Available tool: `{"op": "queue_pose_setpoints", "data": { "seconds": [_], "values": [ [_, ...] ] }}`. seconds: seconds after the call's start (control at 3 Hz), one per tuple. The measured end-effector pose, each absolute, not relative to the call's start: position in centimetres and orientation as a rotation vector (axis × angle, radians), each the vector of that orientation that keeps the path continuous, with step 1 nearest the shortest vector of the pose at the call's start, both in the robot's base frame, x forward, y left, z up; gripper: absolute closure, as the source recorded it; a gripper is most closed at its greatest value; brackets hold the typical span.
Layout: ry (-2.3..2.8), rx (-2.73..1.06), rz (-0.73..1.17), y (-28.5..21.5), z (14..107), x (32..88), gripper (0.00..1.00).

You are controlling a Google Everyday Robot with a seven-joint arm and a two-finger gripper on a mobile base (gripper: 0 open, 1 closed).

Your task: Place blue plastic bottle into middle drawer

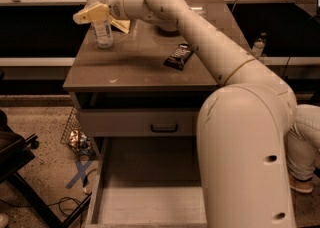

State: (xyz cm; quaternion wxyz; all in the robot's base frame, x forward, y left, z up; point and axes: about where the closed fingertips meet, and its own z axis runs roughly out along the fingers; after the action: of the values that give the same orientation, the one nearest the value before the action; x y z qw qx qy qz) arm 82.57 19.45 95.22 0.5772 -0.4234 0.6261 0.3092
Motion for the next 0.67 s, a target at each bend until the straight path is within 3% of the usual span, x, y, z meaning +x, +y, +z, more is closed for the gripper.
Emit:
{"op": "queue_pose_setpoints", "data": {
  "seconds": [0.33, 0.67],
  "values": [
    [1.454, -0.96, 0.779, 20.28, 94.27, 82.94, 0.24],
    [1.454, -0.965, 0.785, 20.77, 94.11, 82.81, 0.56]
  ]
}}
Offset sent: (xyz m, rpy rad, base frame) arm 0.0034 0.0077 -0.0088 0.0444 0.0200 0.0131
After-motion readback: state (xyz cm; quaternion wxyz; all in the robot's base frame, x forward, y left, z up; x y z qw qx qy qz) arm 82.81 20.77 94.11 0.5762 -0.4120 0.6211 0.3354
